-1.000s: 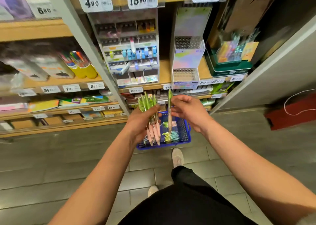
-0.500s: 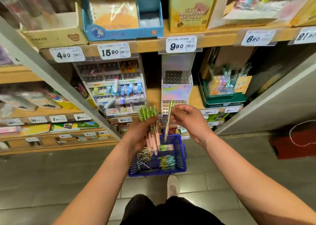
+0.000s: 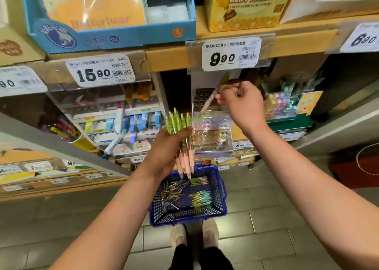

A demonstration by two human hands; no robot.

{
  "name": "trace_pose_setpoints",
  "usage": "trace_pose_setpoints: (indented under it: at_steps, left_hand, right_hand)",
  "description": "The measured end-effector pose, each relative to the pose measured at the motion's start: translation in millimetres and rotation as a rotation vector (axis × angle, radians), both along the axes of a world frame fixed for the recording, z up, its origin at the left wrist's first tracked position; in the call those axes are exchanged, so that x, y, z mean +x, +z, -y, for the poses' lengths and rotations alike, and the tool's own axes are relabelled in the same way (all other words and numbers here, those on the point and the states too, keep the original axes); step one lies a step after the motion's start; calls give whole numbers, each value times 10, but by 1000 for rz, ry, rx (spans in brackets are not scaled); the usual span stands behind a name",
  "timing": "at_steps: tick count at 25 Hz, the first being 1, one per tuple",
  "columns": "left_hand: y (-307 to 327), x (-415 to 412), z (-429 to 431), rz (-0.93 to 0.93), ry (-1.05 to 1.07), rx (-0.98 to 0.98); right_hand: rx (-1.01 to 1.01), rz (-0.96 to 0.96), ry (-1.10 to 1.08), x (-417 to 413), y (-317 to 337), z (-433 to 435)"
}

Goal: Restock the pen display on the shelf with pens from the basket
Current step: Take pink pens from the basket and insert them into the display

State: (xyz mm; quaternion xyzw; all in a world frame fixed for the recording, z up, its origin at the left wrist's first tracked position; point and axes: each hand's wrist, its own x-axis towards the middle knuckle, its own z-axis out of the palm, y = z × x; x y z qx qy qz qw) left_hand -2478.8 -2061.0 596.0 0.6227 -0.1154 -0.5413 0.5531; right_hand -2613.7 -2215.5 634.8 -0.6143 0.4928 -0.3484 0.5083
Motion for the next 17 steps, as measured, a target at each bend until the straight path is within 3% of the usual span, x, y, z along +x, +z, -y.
trace_pose_setpoints:
  at_steps: [3, 5, 13, 17]
  left_hand:
    - [-164, 71, 149, 29, 6, -18]
    - [-281, 109, 217, 35, 6, -40]
    - [-625, 175, 288, 57, -24, -71]
    - [-653, 212, 301, 50, -45, -83]
  right_hand:
    - [-119, -156, -74, 200, -130, 174]
    - [-189, -162, -117, 308, -256, 230]
    - [-450, 117, -70, 535, -522, 319]
    - [-581, -60, 2, 636, -546, 427]
